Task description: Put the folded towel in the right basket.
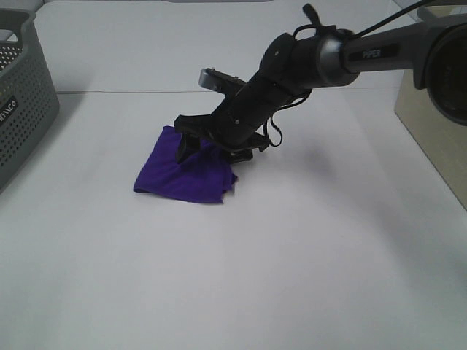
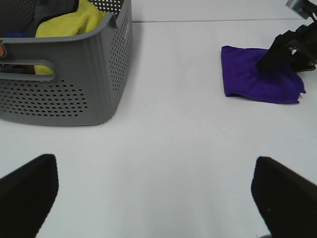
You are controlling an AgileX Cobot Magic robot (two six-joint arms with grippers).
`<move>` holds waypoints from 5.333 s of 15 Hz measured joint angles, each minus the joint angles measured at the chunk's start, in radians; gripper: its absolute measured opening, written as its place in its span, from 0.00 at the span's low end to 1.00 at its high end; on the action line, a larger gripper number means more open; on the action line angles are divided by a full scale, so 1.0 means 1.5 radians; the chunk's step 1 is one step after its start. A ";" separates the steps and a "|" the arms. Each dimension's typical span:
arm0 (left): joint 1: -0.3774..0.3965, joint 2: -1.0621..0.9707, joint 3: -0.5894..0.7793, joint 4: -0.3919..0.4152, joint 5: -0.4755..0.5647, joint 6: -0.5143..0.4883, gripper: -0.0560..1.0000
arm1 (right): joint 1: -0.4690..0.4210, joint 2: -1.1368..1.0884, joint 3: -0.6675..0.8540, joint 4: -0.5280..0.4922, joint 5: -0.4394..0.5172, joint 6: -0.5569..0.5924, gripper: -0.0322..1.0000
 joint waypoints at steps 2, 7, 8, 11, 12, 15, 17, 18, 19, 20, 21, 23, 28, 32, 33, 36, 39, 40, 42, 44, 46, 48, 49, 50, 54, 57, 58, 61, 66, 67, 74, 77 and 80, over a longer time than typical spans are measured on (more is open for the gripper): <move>0.000 0.000 0.000 0.000 0.000 0.000 0.99 | 0.021 0.009 -0.001 -0.026 -0.024 0.004 0.20; 0.000 0.000 0.000 0.000 0.000 0.000 0.99 | 0.021 -0.005 -0.005 -0.031 0.013 0.007 0.11; 0.000 0.000 0.000 0.000 0.000 0.000 0.99 | 0.021 -0.013 -0.015 -0.049 0.052 0.007 0.11; 0.000 0.000 0.000 0.000 0.000 0.001 0.99 | 0.021 -0.082 -0.110 -0.079 0.143 0.007 0.11; 0.000 0.000 0.000 0.000 0.000 0.001 0.99 | 0.012 -0.115 -0.147 -0.079 0.164 0.007 0.11; 0.000 0.000 0.000 0.000 0.000 0.001 0.99 | -0.076 -0.197 -0.235 -0.103 0.276 0.007 0.11; 0.000 0.000 0.000 0.000 0.000 0.001 0.99 | -0.167 -0.239 -0.282 -0.161 0.343 0.009 0.11; 0.000 0.000 0.000 0.000 0.000 0.001 0.99 | -0.214 -0.259 -0.300 -0.190 0.359 0.015 0.11; 0.000 0.000 0.000 0.000 0.000 0.001 0.99 | -0.241 -0.269 -0.309 -0.205 0.363 0.021 0.11; 0.000 0.000 0.000 0.000 0.000 0.001 0.99 | -0.292 -0.287 -0.325 -0.229 0.367 0.030 0.11; 0.000 0.000 0.000 0.000 0.000 0.001 0.99 | -0.343 -0.299 -0.333 -0.247 0.371 0.045 0.11; 0.000 0.000 0.000 0.000 0.000 0.001 0.99 | -0.439 -0.307 -0.335 -0.279 0.376 0.073 0.11; 0.000 0.000 0.000 0.000 0.000 0.001 0.99 | -0.541 -0.281 -0.335 -0.343 0.382 0.079 0.35; 0.000 0.000 0.000 0.000 0.000 0.001 0.99 | -0.542 -0.259 -0.335 -0.401 0.383 0.094 0.93; 0.000 0.000 0.000 0.000 0.000 0.001 0.99 | -0.542 -0.259 -0.335 -0.399 0.383 0.095 0.95; 0.000 0.000 0.000 0.000 0.000 0.001 0.99 | -0.541 -0.259 -0.335 -0.339 0.383 0.090 0.97; 0.000 0.000 0.000 0.000 0.000 0.001 0.99 | -0.438 -0.259 -0.335 -0.332 0.381 0.090 0.97; 0.000 0.000 0.000 0.000 0.000 0.001 0.99 | -0.393 -0.259 -0.335 -0.365 0.381 0.094 0.97; 0.000 0.000 0.000 0.000 0.000 0.001 0.99 | -0.312 -0.259 -0.335 -0.425 0.381 0.115 0.97; 0.000 0.000 0.000 0.000 0.000 0.001 0.99 | -0.291 -0.259 -0.335 -0.447 0.381 0.126 0.97; 0.000 0.000 0.000 0.000 0.000 0.001 0.99 | -0.289 -0.262 -0.332 -0.455 0.381 0.127 0.97; 0.000 0.000 0.000 0.000 0.000 0.001 0.99 | -0.289 -0.295 -0.307 -0.446 0.381 0.143 0.97; 0.000 0.000 0.000 0.000 0.000 0.001 0.99 | -0.289 -0.371 -0.240 -0.409 0.381 0.148 0.97; 0.000 0.000 0.000 0.000 0.000 0.001 0.99 | -0.289 -0.392 -0.218 -0.406 0.381 0.148 0.97; 0.000 0.000 0.000 0.000 0.000 0.001 0.99 | -0.289 -0.666 0.133 -0.396 0.287 0.143 0.97; 0.000 0.000 0.000 0.000 0.000 0.001 0.99 | -0.289 -0.942 0.467 -0.401 0.143 0.143 0.97; 0.000 0.000 0.000 0.000 0.000 0.001 0.99 | -0.289 -0.979 0.504 -0.404 0.135 0.143 0.97; 0.000 0.000 0.000 0.000 0.000 0.001 0.99 | -0.289 -1.305 0.743 -0.444 0.187 0.143 0.97; 0.000 0.000 0.000 0.000 0.000 0.001 0.99 | -0.289 -1.564 0.857 -0.443 0.272 0.143 0.97; 0.000 0.000 0.000 0.000 0.000 0.001 0.99 | -0.289 -1.614 0.875 -0.431 0.274 0.143 0.97; 0.000 0.000 0.000 -0.001 0.000 0.001 0.99 | -0.289 -1.642 0.895 -0.426 0.307 0.130 0.97; 0.000 0.000 0.000 0.000 0.000 0.001 0.99 | -0.331 -1.642 0.895 -0.421 0.307 0.131 0.97; 0.000 0.000 0.000 0.001 0.000 0.001 0.99 | -0.367 -1.642 0.895 -0.416 0.307 0.131 0.97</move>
